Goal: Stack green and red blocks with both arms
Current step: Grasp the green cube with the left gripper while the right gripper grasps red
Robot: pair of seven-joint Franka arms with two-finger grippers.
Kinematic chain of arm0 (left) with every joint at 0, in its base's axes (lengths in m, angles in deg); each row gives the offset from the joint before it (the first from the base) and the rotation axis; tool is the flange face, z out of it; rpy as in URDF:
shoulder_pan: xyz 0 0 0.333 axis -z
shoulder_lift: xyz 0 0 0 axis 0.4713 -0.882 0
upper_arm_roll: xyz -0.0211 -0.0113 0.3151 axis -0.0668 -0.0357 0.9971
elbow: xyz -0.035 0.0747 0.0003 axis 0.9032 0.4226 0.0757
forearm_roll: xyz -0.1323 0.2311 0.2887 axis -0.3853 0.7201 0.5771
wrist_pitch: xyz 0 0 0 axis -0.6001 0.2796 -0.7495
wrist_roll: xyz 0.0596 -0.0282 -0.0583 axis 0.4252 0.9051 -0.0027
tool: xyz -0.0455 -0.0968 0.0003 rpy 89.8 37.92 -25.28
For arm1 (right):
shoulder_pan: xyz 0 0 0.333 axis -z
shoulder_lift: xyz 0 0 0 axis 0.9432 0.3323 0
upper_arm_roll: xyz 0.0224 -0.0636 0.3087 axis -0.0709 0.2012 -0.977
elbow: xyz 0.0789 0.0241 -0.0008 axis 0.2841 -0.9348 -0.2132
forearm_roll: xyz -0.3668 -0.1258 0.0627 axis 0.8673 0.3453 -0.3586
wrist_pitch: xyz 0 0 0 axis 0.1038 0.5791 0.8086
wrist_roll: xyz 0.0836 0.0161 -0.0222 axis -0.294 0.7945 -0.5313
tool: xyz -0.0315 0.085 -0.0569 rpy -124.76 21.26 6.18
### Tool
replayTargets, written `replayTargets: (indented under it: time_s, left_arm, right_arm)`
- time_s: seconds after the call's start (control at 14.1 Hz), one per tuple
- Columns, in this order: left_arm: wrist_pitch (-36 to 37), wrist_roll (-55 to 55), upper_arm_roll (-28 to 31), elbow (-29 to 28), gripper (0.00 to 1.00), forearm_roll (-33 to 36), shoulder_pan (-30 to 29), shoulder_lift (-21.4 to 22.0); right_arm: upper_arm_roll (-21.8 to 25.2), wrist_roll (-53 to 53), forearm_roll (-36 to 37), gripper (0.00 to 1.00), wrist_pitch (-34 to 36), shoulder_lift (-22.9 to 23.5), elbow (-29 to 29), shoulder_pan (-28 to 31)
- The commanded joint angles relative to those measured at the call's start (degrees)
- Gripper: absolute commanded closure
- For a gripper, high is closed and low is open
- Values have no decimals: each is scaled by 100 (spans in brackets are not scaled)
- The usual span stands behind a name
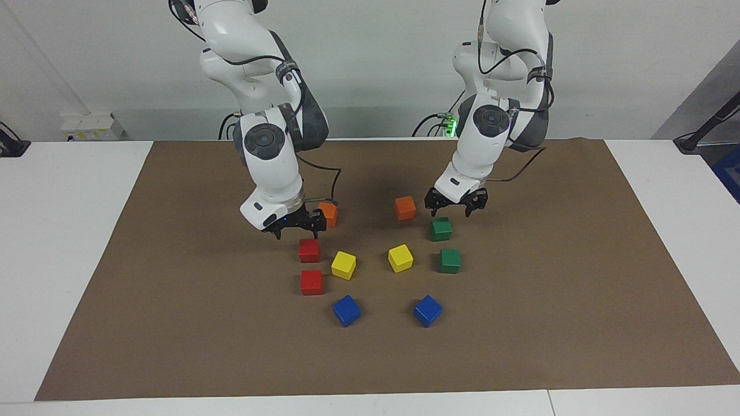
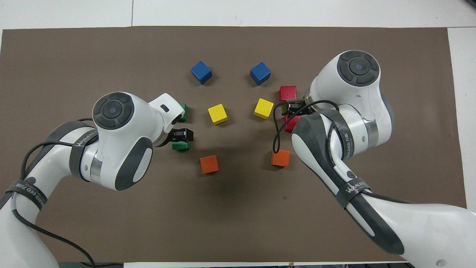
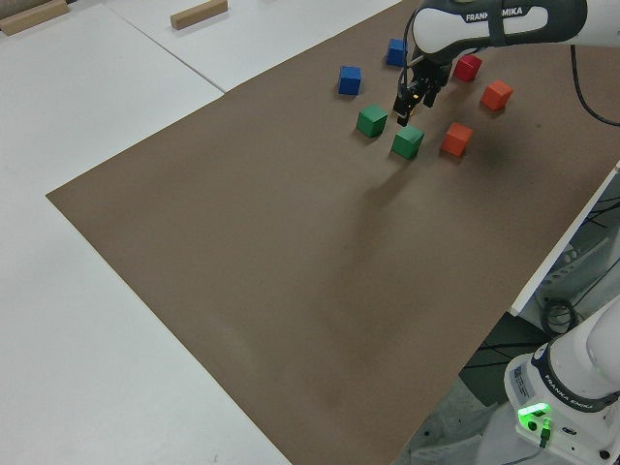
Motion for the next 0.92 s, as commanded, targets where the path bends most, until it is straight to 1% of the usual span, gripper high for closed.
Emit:
replayTargets:
  time_s: [0.0,0.14,0.28,0.5,0.85]
  left_arm:
    - [-506,357,88,-218,0,-77,119,-126]
    - [-683,358,97,-271,0,-77,163,-231]
    - [-805,367,97,-271,0,-77,172,-363]
    - [-999,454,106,-271,0,-77,295,-592]
    - [-938,419,114,-359,0,-15,295,-601]
  right_arm:
    - [-21,-354,-26,0,-154,-89,-193,23]
    - [-21,-444,-26,0,-321,-10,-210,15]
    - [-21,-321,-35,0,-479,121,-184,-108]
    - [-21,-206,-35,0,-655,271,-184,-117]
    - [-21,-23,-35,0,-770,350,-263,-117]
